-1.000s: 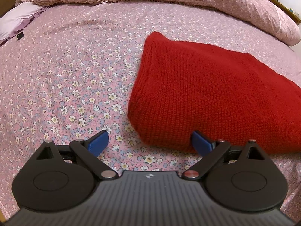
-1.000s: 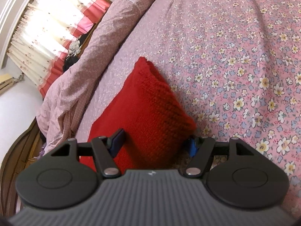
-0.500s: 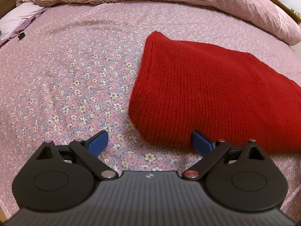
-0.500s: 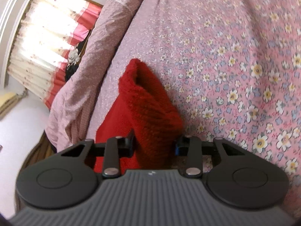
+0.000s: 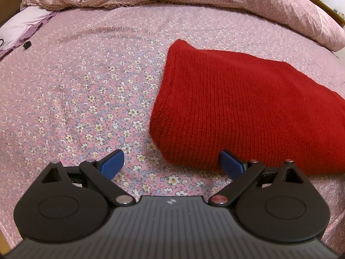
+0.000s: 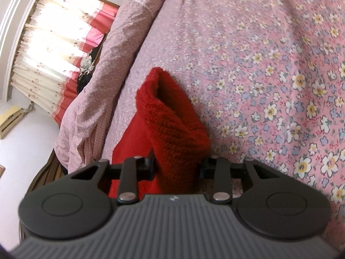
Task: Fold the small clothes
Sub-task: 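Grasp the side edge of the folded cardigan with the right gripper, then lift the side edge with the right gripper and fold it across the bundle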
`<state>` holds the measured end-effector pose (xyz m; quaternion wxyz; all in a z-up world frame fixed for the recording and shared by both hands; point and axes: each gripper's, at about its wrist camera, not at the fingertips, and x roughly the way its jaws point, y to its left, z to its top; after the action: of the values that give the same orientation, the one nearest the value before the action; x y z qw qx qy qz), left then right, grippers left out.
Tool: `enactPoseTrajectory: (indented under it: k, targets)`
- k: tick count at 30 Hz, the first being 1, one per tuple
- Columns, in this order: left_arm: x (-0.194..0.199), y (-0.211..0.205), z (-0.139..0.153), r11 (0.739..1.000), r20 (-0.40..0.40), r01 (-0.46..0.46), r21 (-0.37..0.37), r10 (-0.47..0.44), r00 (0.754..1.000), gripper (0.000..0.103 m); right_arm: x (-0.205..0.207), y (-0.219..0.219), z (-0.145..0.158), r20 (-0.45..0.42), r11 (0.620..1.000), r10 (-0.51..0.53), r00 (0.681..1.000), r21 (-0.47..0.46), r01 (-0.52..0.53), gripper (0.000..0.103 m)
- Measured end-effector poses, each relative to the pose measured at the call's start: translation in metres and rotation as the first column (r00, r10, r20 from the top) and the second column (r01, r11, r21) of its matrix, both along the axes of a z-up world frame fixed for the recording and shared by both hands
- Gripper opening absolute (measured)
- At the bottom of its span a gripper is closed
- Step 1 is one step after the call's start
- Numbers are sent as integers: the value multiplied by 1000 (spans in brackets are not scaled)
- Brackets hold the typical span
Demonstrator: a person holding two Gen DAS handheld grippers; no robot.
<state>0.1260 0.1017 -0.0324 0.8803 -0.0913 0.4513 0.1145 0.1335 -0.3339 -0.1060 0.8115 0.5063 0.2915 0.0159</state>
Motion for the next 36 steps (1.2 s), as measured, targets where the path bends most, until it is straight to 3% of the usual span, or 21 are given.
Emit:
enactPoseTrajectory:
  k: [10, 14, 22, 36]
  targets:
    - [-12, 14, 16, 999, 45, -37, -2, 37, 998, 98, 8, 19, 39, 87, 984, 66, 994, -170, -50, 28]
    - [-15, 21, 19, 999, 59, -51, -4, 51, 997, 98, 15, 31, 65, 152, 960, 121, 981, -270, -76, 27]
    - [-19, 34, 20, 997, 68, -81, -3, 81, 994, 98, 26, 69, 110, 257, 883, 278, 925, -448, -141, 26]
    - [-22, 59, 19, 991, 58, -136, 4, 136, 989, 98, 40, 136, 156, 341, 801, 486, 805, -542, -254, 25]
